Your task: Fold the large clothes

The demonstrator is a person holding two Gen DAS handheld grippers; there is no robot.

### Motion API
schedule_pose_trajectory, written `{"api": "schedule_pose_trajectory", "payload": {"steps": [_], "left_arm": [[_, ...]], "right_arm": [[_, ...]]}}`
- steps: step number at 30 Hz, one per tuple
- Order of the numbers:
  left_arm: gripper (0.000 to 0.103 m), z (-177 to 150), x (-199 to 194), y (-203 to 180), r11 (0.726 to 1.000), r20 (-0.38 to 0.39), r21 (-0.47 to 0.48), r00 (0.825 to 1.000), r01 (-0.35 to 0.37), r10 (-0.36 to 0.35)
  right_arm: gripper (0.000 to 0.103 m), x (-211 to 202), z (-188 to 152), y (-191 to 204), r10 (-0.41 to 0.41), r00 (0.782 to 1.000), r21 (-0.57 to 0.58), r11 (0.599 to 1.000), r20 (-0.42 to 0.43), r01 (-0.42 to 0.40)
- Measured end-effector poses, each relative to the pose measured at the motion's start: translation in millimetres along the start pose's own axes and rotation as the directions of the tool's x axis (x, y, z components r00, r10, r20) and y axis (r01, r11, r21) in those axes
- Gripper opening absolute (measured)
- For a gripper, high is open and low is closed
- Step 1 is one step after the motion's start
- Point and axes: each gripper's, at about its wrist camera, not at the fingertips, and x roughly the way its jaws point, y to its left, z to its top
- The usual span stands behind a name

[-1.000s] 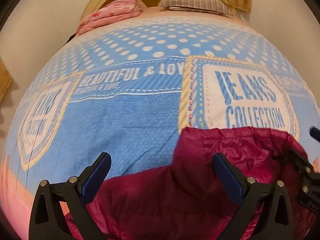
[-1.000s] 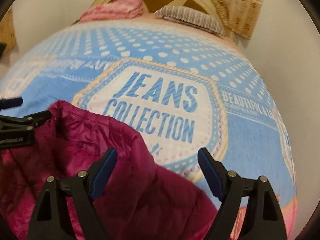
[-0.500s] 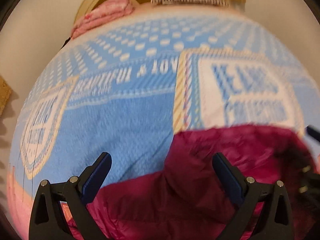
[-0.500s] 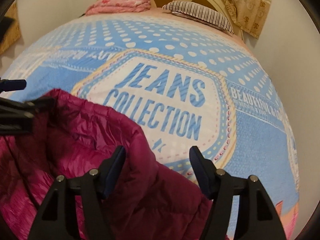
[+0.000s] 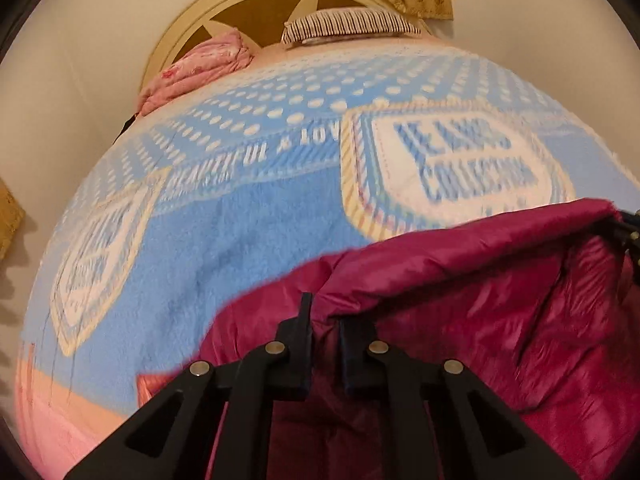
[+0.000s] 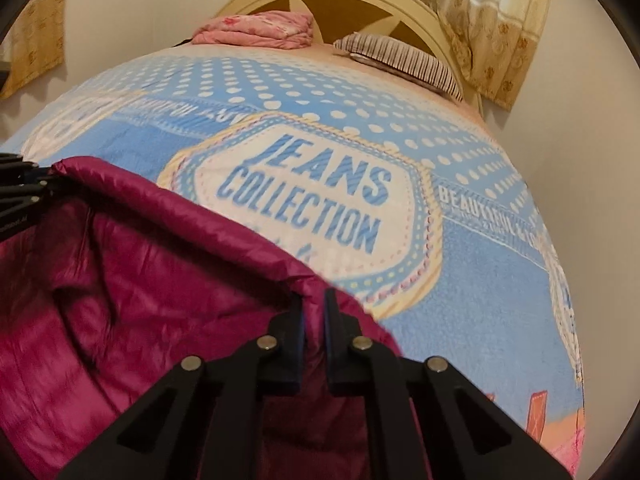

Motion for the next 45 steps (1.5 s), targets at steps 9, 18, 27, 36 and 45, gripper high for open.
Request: {"api": "schedule_pose_trajectory", "payload": {"steps": [9,18,27,36,45], "left_arm": [[0.011,-31,13,-15,0.999,-0.011,0.025,0.999,-0.041,0.041],[0.079,-29,-59,-3,0.996,0.094,0.049,0.993,-0.076,0.071],[0.088,27,-61,21,0.98,0.195,-0.089,0.962,-0.177,0.192],[0.088,18,13,-16,0.983,0.025,-0.062,0.984,-0.175,0.176],[0.09,-14,36,-29,0.984,-0.01,-0.027,0.984,-0.177,0.177]], "right_arm": [[0.007,18,-41,13,-0.012,0.999,-0.054,0.998,-0.047,0.01],[0.055,-14,-41,-8,-0.006,0.999,-0.065,0.998,-0.049,0.003],[0.075,-53,-7,-44,0.041,0.999,0.144,0.989,0.021,-0.043],[0.078,12,39,8,0.119,0.993,0.301,0.948,-0.024,-0.106],[0.078,41,-11,21,0.12,0.991,0.289,0.953,-0.068,-0.095]]}}
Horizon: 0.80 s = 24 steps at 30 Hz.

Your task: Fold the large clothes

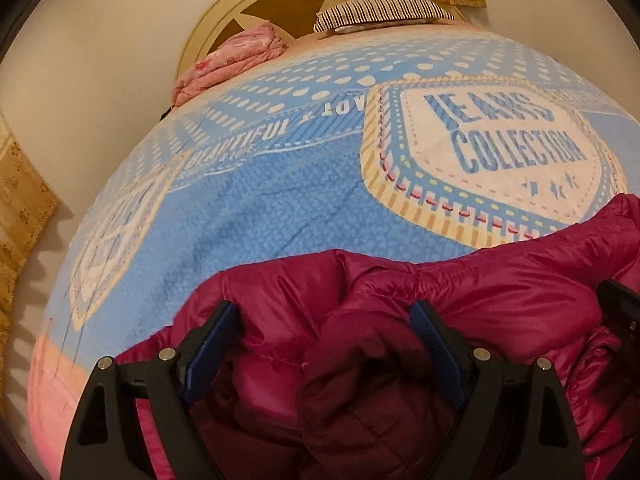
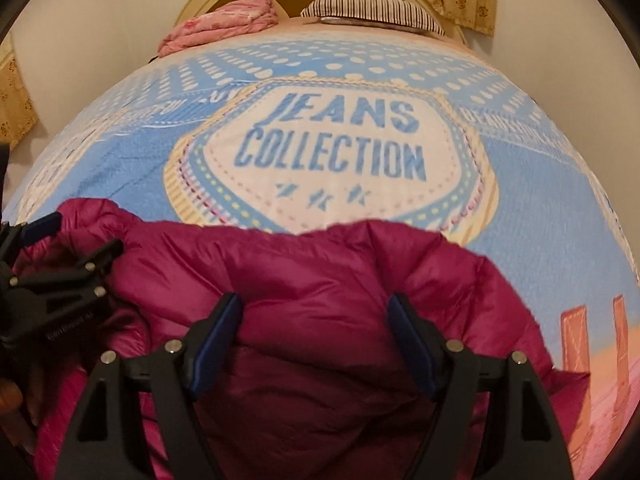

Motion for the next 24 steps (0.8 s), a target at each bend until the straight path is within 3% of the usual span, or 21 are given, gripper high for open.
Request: {"api": "schedule_pose_trajectory", "payload": {"steps": [8,24], "left_arm": [[0.096,-5,6,2,0.999,0.031,-0.031,0.999,-0.01,0.011],[0.098,-5,8,-2,0.999,0.042,-0.025,0.998,-0.046,0.047]], "right_arm": [[0.078,9,-8,5,-0.025,0.999,-0.016,1.0,0.026,0.026],[0.082,14,-9,5,-0.037,0.999,-0.015,0.999,0.034,0.038]]}}
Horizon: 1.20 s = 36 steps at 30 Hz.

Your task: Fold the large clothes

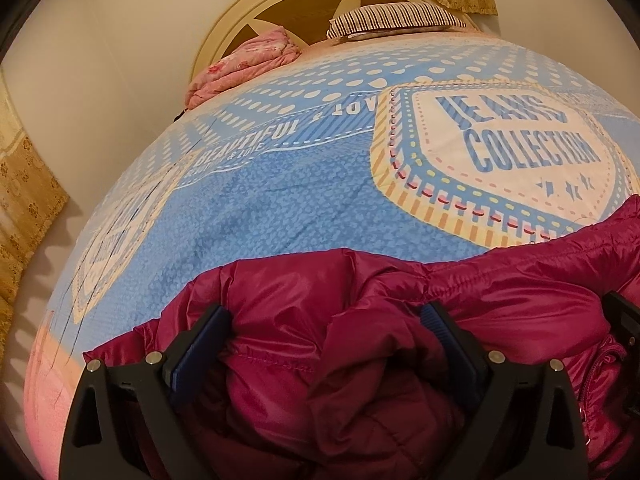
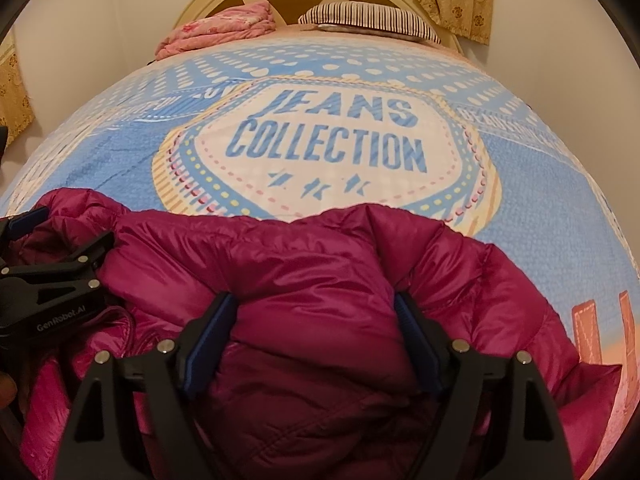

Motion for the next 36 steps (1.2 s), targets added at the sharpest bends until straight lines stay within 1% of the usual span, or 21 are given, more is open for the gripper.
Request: {"api": "schedule_pose_trajectory", "payload": {"steps": [25,36], "left_arm": [[0.098,-0.3,1.5,0.4,1.0,0.001,0.004,1.0,-0.005,0.005],[0.098,0.6,1.5,-4.8,0.999,0.006,0.022,1.0,-0.029,0.029]], "right_arm": [[0.083,0.8,-0.2,-0.7,0.002,1.0,0.002,1.0,-0.002,-0.002],[0.083,1.2,-0.8,-0.1,-0.01,1.0,-0.005,1.0,-0.008,0.01]]}}
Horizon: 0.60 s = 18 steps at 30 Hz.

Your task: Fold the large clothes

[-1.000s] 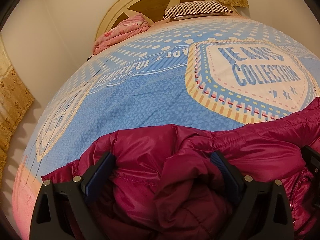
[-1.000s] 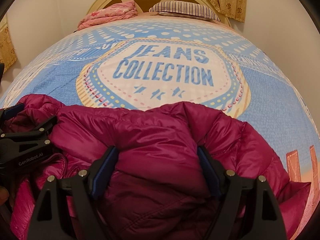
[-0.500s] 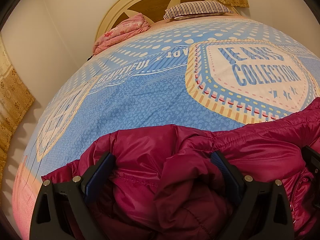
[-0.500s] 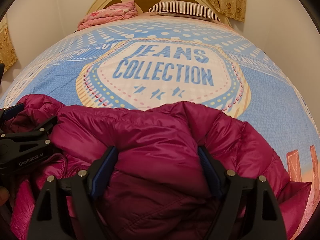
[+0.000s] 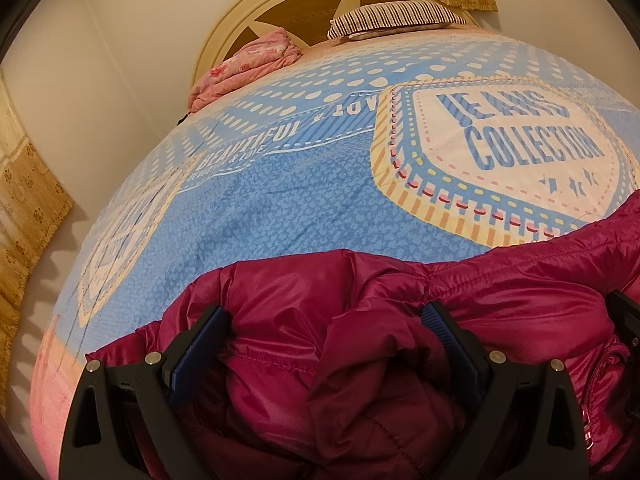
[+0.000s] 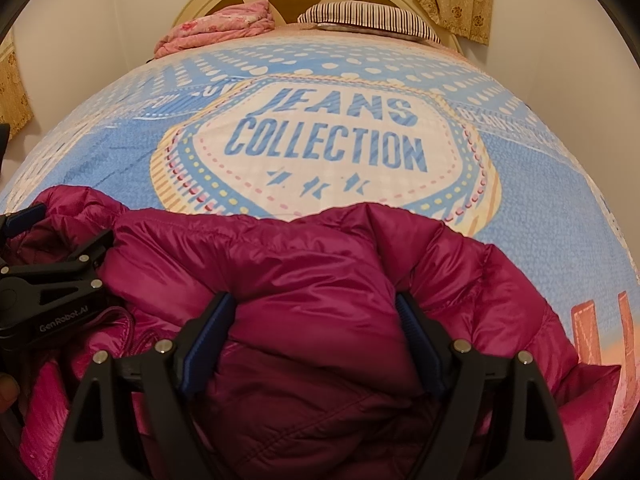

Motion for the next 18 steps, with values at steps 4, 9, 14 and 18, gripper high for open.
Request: {"api": "schedule_pose_trajectory", "payload": {"steps": [4,9,14,18], "left_arm": [[0.099,1,0,-3,1.0,0.004,0.013,1.0,-0.014,0.014],[0.098,8,-21,3,0.998,0.038,0.051,0.998,-0.044,0.042],[0.098,-11,-82,33,0.999,0.073,0.032,0.996,0.043,-0.046],[0.098,-60,-124,62,0.995,0.076,0.01,0.992,0.098,-0.098]], "right_arm": [[0.084,0,0,0,-0.001,1.0,-0.002,1.0,-0.003,0.001],[0.085,-17,9,1,-0.033,0.999,-0.036,0.999,0.006,0.033],[0.085,-74,-4,-4,0.031,0.997,-0.032,0.999,0.072,-0.029],[0.087,-111,-40,-15,0.068,0.996,0.008,0.998,0.059,-0.069]]}}
